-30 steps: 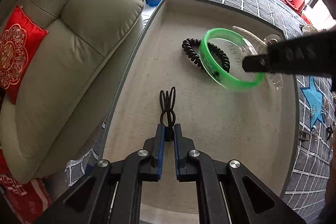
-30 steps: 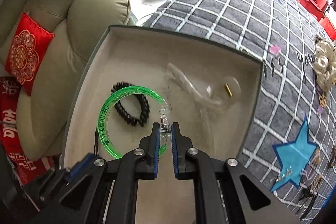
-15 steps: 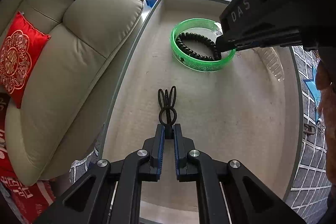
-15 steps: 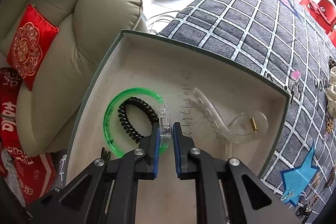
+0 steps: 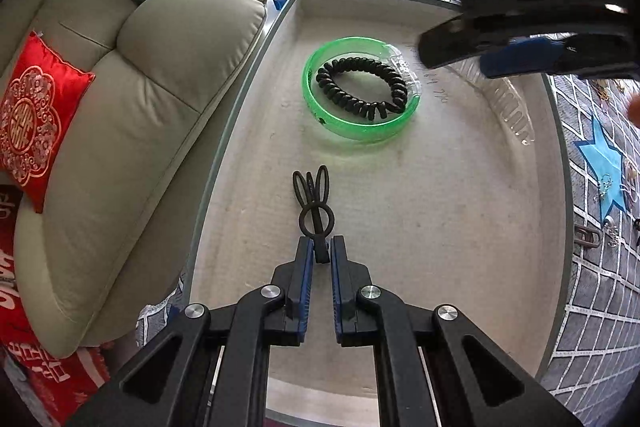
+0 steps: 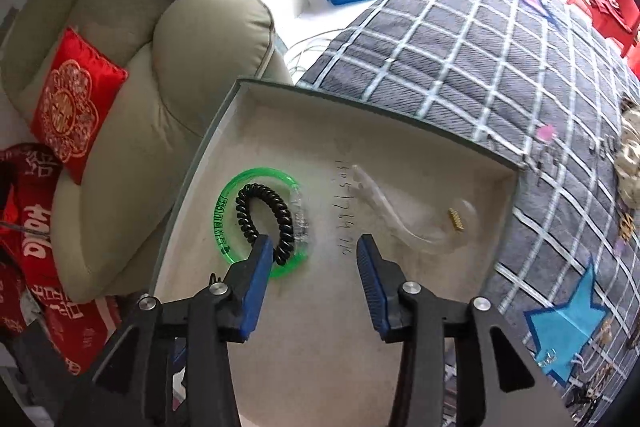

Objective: Organize jewelry
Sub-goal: 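Carry both into the white tray, releasing the green bangle around the coil and the black clip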

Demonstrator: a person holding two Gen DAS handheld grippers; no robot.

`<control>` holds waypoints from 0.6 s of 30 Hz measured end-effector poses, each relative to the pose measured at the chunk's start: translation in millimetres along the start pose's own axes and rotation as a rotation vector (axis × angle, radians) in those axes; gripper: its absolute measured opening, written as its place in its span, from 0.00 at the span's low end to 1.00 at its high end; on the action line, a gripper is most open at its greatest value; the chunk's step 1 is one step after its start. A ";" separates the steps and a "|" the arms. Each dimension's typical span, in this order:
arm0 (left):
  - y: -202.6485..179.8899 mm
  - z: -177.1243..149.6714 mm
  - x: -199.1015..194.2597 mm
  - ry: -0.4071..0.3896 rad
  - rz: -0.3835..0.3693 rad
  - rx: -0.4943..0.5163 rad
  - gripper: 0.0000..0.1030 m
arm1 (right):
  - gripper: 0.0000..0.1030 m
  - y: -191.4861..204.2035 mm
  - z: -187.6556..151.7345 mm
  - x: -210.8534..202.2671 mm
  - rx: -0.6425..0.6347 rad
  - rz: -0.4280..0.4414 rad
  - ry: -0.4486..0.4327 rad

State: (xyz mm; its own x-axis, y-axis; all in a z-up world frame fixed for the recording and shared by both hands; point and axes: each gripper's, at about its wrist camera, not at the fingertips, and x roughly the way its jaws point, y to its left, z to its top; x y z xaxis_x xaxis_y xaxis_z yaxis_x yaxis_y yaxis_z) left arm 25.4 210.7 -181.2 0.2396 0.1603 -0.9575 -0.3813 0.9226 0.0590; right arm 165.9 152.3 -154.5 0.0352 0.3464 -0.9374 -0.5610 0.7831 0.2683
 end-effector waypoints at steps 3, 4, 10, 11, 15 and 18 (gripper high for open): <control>-0.8 1.7 -1.2 0.004 -0.013 0.003 0.10 | 0.46 -15.1 -9.6 -17.0 0.040 0.002 -0.023; -1.4 2.4 -1.1 0.010 -0.017 0.004 0.10 | 0.46 -20.6 -14.2 -22.9 0.054 0.004 -0.030; -7.2 5.2 -4.4 0.017 -0.023 0.003 0.10 | 0.47 -49.0 -47.4 -52.0 0.130 -0.002 -0.048; -8.8 5.8 -5.3 0.015 -0.024 0.005 0.10 | 0.47 -53.5 -53.7 -56.0 0.143 -0.005 -0.048; -11.2 7.7 -6.3 0.028 -0.029 0.000 0.35 | 0.47 -71.3 -78.4 -67.2 0.192 -0.013 -0.040; -10.2 8.7 -15.1 -0.021 -0.010 -0.021 0.98 | 0.47 -82.8 -94.8 -74.0 0.221 -0.023 -0.040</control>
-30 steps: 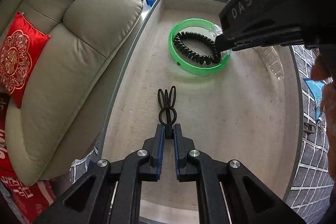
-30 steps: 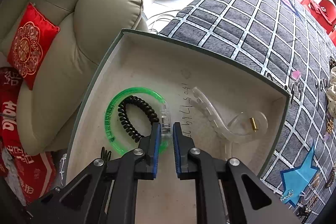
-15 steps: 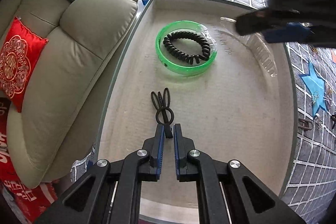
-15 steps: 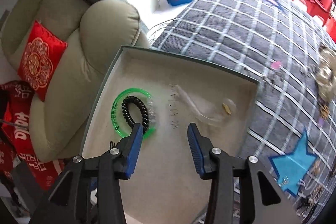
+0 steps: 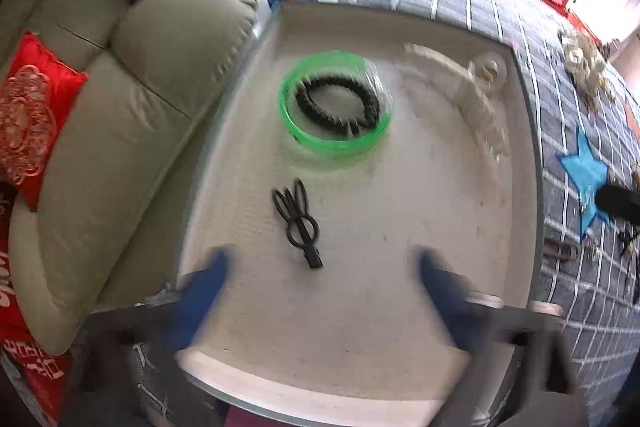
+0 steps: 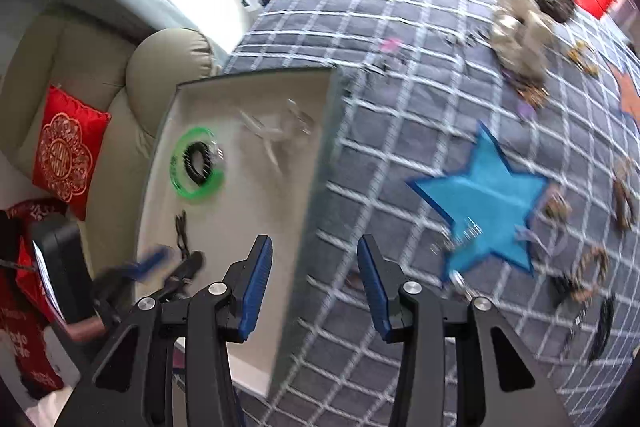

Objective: Organize jewelry
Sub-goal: 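Carry both into the white tray, releasing the green bangle around the coil and the black clip, then move both open tools back over the remaining accessories on the table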

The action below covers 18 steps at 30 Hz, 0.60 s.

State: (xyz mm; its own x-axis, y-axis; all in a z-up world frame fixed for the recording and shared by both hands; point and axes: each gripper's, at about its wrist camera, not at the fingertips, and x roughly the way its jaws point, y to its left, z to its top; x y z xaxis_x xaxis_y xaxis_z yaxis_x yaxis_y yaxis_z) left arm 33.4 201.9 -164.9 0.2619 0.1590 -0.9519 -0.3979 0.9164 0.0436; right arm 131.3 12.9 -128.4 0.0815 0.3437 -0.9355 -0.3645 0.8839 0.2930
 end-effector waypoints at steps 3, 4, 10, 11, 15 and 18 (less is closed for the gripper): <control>-7.7 2.8 -5.2 -0.013 0.007 0.032 0.98 | 0.47 -14.5 -10.3 -6.1 0.033 -0.006 -0.002; -9.2 3.6 -5.0 -0.010 0.007 0.034 0.98 | 0.47 -20.1 -13.5 -8.1 0.044 -0.009 -0.003; -19.7 10.1 -10.7 -0.024 0.036 0.059 0.99 | 0.50 -49.4 -31.0 -18.8 0.102 -0.033 -0.008; -22.0 11.0 -11.1 -0.021 0.044 0.068 0.99 | 0.57 -53.4 -33.9 -20.4 0.111 -0.038 -0.009; -28.2 13.8 -12.1 -0.001 0.050 0.099 0.99 | 0.65 -72.8 -46.7 -25.9 0.153 -0.059 -0.006; -38.8 14.9 -16.8 0.002 0.034 0.124 0.99 | 0.71 -88.9 -56.2 -30.3 0.194 -0.064 -0.004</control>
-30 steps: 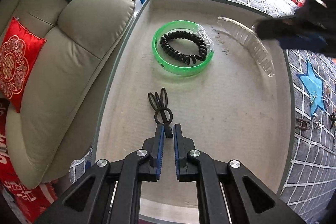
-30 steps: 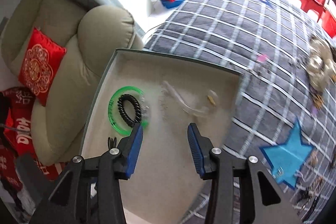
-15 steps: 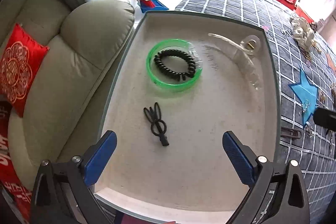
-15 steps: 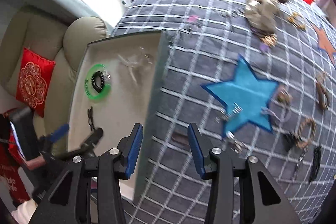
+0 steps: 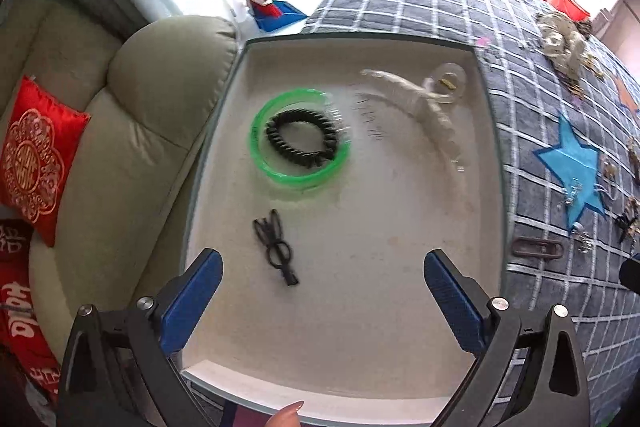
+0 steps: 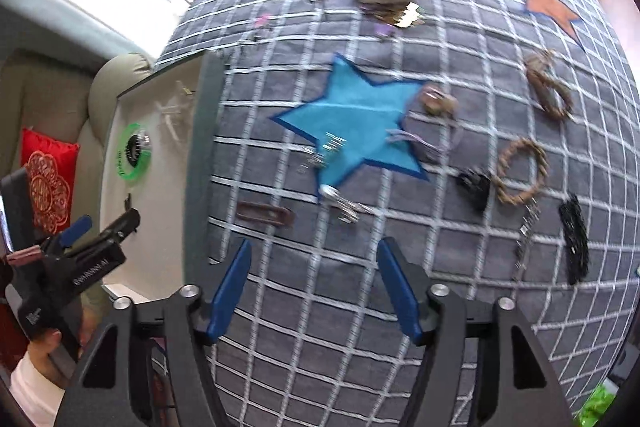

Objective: Organize jewelry
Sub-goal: 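Move both open tools back over the remaining accessories on the table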

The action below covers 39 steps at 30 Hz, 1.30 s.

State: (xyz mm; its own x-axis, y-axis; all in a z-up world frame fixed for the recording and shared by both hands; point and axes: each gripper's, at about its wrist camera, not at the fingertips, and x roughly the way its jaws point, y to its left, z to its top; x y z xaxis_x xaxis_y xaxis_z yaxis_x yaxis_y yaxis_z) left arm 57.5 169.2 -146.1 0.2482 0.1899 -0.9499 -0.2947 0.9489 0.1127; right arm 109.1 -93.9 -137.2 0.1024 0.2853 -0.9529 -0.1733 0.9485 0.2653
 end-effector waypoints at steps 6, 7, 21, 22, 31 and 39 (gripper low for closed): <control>-32.8 6.6 -16.1 -0.029 -0.022 0.084 0.99 | 0.80 -29.7 -9.6 -6.9 0.063 -0.012 -0.007; -38.5 8.2 -18.3 -0.033 -0.029 0.096 0.99 | 0.80 -34.9 -11.0 -8.2 0.073 -0.015 -0.010; -137.3 13.7 -30.9 -0.034 -0.125 0.283 0.99 | 0.91 -113.8 -31.9 -27.2 0.224 -0.031 -0.057; -145.0 13.5 -28.6 -0.025 -0.136 0.301 0.99 | 0.91 -118.9 -33.5 -28.1 0.232 -0.035 -0.060; -180.2 20.0 -3.1 0.021 -0.164 0.361 0.99 | 0.91 -159.3 -37.5 -31.9 0.226 -0.113 -0.040; -190.4 31.4 16.5 0.052 -0.181 0.364 0.98 | 0.91 -192.5 -31.5 -25.1 0.212 -0.186 -0.021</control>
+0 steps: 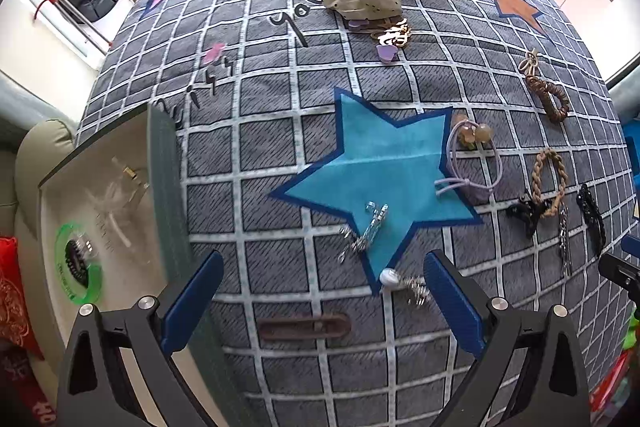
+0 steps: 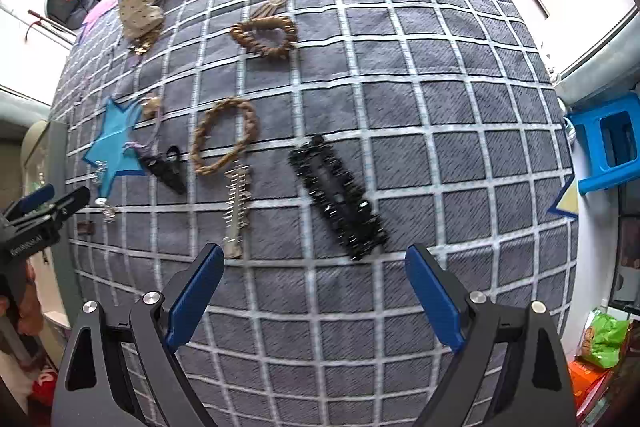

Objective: Organize jewelry
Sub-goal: 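Move both open tools back over the remaining accessories on the table, then grasp the silver chain hairpin with the left tool while the right tool grasps the black beaded clip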

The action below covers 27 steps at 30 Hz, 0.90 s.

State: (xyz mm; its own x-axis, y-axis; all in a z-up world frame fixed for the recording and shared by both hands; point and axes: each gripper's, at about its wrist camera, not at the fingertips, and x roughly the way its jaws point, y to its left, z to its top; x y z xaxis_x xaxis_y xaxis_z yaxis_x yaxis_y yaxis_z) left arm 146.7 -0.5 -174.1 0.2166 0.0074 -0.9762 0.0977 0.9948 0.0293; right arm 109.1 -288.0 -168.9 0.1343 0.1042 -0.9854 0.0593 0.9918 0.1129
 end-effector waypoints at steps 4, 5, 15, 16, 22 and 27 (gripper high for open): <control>-6.2 6.4 12.6 0.024 0.001 0.027 0.85 | 0.91 -7.5 5.3 7.4 -0.022 -0.020 0.010; -7.2 7.1 15.7 0.027 0.002 0.028 0.85 | 0.91 -8.4 6.6 9.0 -0.030 -0.024 0.010; -11.1 15.6 25.5 0.029 -0.042 0.048 0.69 | 0.91 -3.8 15.6 32.1 -0.084 -0.035 0.025; -9.4 17.9 25.9 0.029 -0.048 0.058 0.69 | 0.91 -0.9 17.0 35.4 -0.090 -0.039 0.028; -15.9 16.9 22.5 0.029 -0.071 0.081 0.57 | 0.90 9.8 14.8 46.7 -0.158 -0.081 0.016; -29.9 12.2 21.3 0.023 -0.091 0.114 0.34 | 0.78 26.7 2.3 49.0 -0.189 -0.104 0.006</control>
State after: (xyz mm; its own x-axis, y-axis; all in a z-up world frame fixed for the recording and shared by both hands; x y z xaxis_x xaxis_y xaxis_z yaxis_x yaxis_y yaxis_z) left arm 160.2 -31.3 -193.2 0.1794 -0.0783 -0.9807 0.2258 0.9735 -0.0364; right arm 119.5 -256.6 -213.9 0.1315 0.0004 -0.9913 -0.1141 0.9934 -0.0148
